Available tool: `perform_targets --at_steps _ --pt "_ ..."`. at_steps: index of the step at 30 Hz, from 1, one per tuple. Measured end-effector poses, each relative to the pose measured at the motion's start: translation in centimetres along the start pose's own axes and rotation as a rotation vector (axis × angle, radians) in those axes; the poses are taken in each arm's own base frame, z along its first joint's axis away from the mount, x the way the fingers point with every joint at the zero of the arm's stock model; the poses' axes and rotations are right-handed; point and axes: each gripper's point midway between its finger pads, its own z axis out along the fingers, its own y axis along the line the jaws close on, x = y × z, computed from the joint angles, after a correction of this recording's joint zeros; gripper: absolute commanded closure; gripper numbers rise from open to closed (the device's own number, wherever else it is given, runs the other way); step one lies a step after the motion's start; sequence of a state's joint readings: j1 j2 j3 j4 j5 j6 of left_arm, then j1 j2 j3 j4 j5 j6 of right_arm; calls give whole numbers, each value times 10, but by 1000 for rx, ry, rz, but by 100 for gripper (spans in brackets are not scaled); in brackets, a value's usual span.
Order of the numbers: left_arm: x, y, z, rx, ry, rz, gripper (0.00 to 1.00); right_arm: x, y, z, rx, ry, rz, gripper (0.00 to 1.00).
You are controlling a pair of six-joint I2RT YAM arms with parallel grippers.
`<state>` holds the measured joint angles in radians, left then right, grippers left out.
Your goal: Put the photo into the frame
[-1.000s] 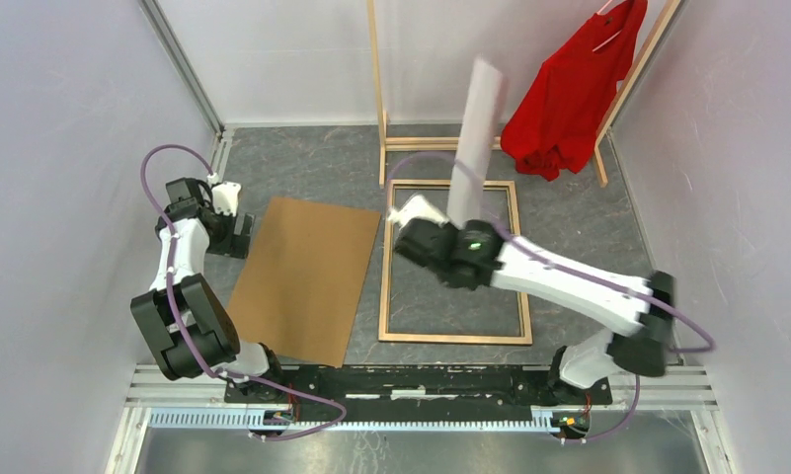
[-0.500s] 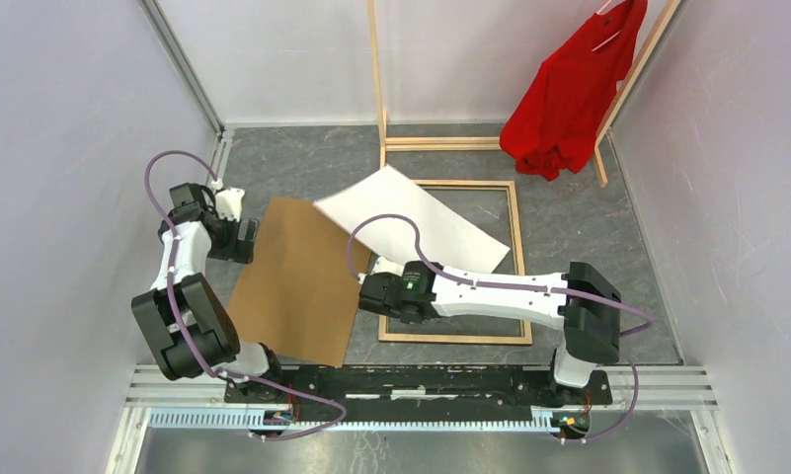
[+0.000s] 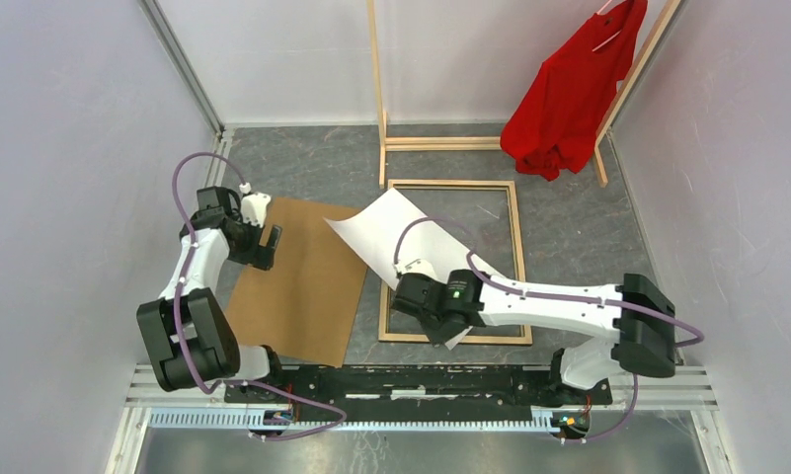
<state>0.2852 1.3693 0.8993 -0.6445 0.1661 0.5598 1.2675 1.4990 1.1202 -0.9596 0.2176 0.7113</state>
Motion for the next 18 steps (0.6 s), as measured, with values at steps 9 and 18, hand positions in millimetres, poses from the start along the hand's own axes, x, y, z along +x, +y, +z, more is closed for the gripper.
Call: perform_targets --at_steps 9,18 --pt "-5 -10 -4 6 -19 14 0 19 2 -9 -85 -42 334 100" --pt "-4 -10 -4 7 -15 10 0 17 28 22 -24 39 257 6"
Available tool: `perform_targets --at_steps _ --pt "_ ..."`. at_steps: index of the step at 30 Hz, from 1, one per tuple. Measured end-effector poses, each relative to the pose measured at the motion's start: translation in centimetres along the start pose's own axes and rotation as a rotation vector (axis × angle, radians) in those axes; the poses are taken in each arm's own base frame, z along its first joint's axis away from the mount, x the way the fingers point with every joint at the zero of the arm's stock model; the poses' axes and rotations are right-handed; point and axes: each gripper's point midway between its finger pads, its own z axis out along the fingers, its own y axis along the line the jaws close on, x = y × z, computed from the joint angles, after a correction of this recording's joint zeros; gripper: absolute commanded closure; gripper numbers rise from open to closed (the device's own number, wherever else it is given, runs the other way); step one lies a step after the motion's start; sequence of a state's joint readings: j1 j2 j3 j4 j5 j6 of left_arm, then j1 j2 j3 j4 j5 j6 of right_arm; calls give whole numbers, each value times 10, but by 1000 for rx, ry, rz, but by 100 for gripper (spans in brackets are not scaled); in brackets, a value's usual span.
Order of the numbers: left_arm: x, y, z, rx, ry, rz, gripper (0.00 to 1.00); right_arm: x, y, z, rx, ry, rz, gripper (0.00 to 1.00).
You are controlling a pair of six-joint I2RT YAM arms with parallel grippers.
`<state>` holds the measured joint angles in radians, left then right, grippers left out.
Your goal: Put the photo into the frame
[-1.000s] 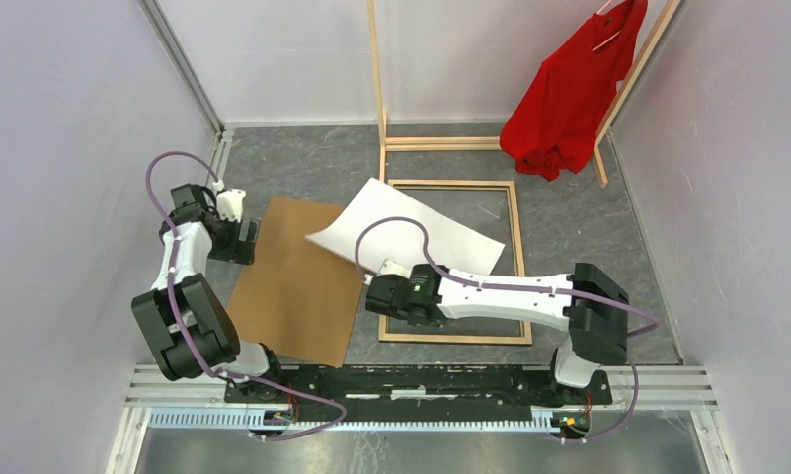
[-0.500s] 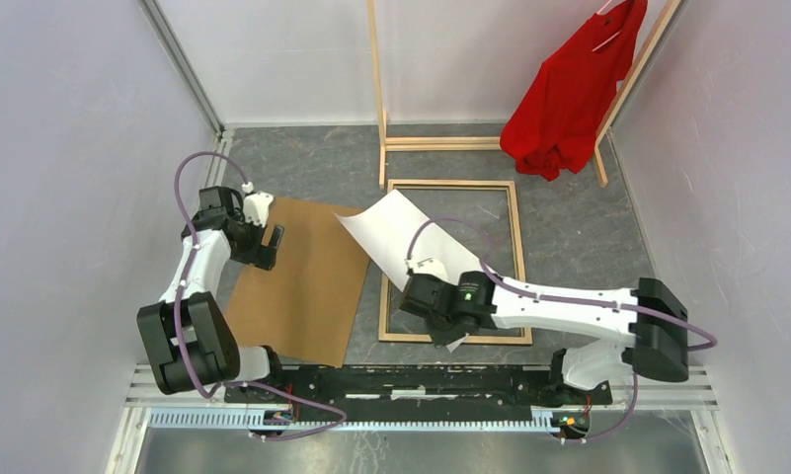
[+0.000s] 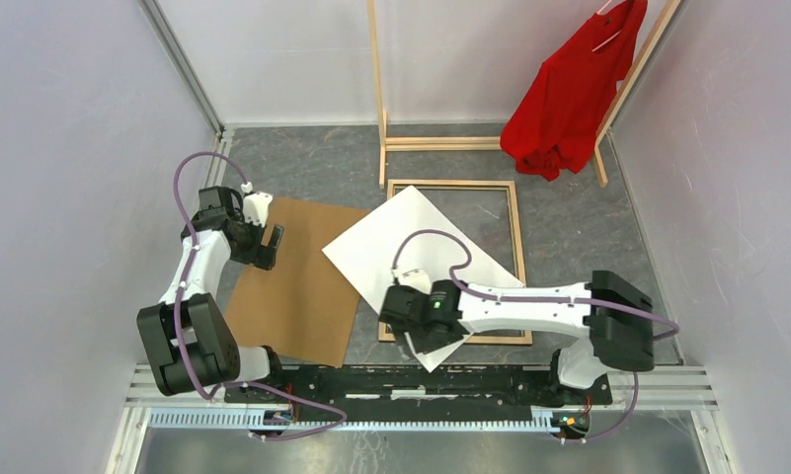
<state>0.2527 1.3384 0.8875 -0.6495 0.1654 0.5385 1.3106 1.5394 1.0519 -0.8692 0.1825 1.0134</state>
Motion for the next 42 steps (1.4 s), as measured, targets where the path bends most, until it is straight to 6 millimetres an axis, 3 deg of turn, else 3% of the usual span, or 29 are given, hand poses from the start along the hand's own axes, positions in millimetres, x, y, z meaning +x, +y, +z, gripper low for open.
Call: perform_targets --at_steps 3,9,11,14,17,22,27,36,42 --pt "0 1 0 -4 2 0 0 -14 17 -7 -1 -38 -79 2" --pt "1 2 0 -8 5 0 0 -34 22 -30 1 -127 -178 2" --pt "0 2 -1 -10 4 -1 0 -50 28 -36 23 -177 -219 2" --pt "-5 8 -3 -18 -1 -16 0 -88 59 -39 57 -269 -291 5" --pt "-11 19 -4 -37 -5 -30 0 -120 94 -20 102 -333 -368 12" --pt "-8 26 -3 -55 13 -51 0 -139 116 30 229 -338 -498 20" --pt "-9 29 -5 -60 12 -56 0 -139 108 54 342 -330 -582 27" --pt "-17 33 -11 -69 -2 -63 0 -151 94 47 455 -391 -618 30" --pt "-19 33 -14 -68 -1 -63 0 -147 86 55 482 -375 -636 32"
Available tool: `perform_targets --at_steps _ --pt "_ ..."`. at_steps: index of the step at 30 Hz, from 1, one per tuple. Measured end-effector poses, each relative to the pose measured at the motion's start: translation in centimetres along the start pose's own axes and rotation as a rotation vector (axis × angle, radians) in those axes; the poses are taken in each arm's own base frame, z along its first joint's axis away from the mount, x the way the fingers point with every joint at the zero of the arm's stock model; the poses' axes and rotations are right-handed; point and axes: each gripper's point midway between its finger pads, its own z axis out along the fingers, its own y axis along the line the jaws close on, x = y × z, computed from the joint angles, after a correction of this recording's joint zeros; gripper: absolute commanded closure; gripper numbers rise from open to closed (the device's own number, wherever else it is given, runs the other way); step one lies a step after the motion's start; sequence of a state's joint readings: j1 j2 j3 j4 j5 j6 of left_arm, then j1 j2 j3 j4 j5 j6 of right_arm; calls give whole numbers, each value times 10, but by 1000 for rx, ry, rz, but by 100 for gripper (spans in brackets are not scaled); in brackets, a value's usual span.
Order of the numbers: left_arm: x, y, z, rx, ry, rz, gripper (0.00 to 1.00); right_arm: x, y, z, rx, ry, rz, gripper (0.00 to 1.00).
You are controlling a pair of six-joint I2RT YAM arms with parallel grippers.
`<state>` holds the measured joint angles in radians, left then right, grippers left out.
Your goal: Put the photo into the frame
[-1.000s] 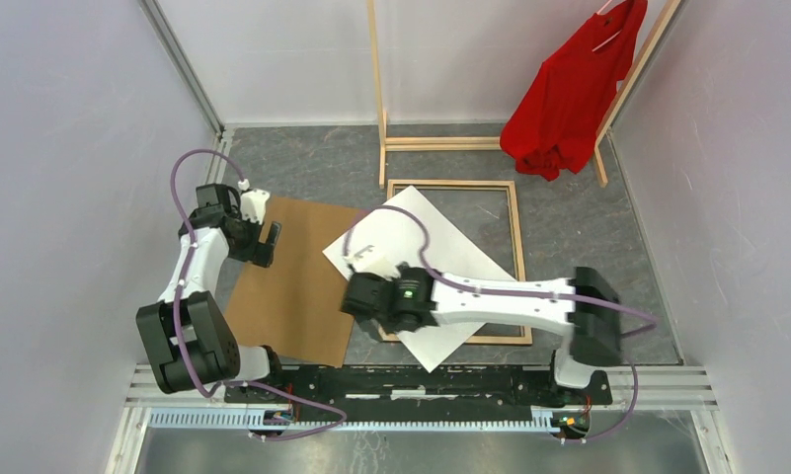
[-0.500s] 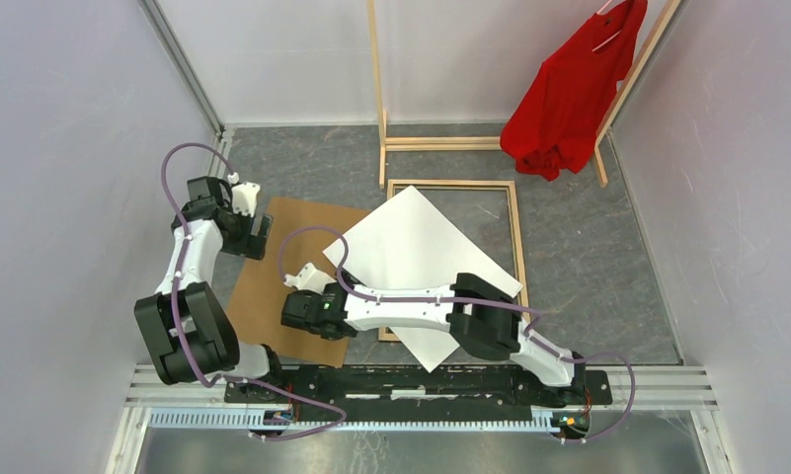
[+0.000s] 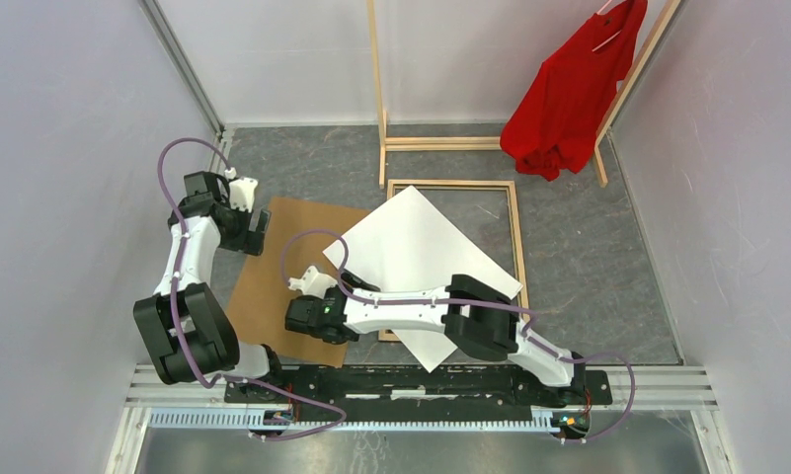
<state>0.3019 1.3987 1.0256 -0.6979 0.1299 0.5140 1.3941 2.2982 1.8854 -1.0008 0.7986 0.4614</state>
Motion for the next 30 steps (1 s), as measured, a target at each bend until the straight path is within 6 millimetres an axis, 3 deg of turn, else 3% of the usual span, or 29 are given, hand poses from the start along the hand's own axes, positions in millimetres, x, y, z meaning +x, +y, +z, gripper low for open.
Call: perform_targets --at_steps 4,12,28,30 --pt "-2 1 -2 0 -2 0 0 6 4 7 12 12 -20 36" --pt "-4 1 -3 -2 -5 0 0 13 3 21 39 28 -31 56" --pt "-4 1 -3 -2 -6 0 0 3 -12 28 73 7 38 100" --pt "-4 1 -3 -1 -5 0 0 0 -19 26 72 3 67 100"
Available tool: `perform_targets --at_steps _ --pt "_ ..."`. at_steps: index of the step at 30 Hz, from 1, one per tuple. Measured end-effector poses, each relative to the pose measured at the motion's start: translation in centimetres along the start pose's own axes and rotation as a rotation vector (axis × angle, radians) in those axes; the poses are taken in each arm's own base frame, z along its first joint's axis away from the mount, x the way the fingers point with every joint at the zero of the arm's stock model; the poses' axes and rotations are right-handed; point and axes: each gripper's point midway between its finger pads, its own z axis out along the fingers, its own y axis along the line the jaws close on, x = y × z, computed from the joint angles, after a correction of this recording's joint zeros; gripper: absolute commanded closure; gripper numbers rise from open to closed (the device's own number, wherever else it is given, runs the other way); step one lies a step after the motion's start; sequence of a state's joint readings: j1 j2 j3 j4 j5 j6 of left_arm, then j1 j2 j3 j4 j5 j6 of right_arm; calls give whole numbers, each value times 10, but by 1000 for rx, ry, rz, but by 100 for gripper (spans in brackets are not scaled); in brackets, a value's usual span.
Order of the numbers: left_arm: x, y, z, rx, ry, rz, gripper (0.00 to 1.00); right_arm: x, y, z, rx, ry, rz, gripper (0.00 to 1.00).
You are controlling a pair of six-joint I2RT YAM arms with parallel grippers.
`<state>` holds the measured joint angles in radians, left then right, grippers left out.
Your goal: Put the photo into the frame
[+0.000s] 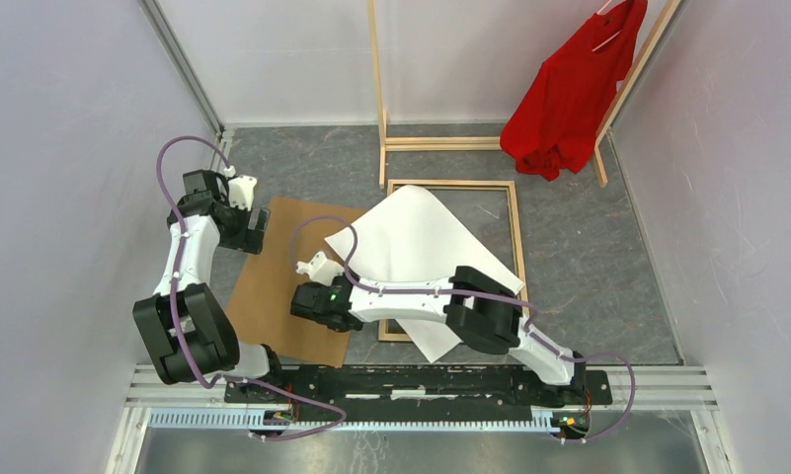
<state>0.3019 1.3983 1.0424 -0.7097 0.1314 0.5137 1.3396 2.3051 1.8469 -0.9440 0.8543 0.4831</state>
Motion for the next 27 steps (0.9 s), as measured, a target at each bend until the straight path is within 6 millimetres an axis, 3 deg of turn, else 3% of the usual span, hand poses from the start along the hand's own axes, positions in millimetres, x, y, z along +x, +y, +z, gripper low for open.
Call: perform_targets --at_steps 6,12,18,24,27 --pt "0 0 0 1 -1 0 0 -19 -25 -12 -75 3 182 100" --pt "-1 -1 0 4 -3 0 0 -29 -44 -40 -230 26 426 100" --pt "0 -9 -1 45 -6 -2 0 -39 -41 -69 -457 62 662 100" --pt "0 -20 -7 93 -19 -5 0 -24 -27 -57 -617 137 876 100" --pt "0 -23 -9 108 -23 -6 0 -30 -26 -49 -619 159 953 100"
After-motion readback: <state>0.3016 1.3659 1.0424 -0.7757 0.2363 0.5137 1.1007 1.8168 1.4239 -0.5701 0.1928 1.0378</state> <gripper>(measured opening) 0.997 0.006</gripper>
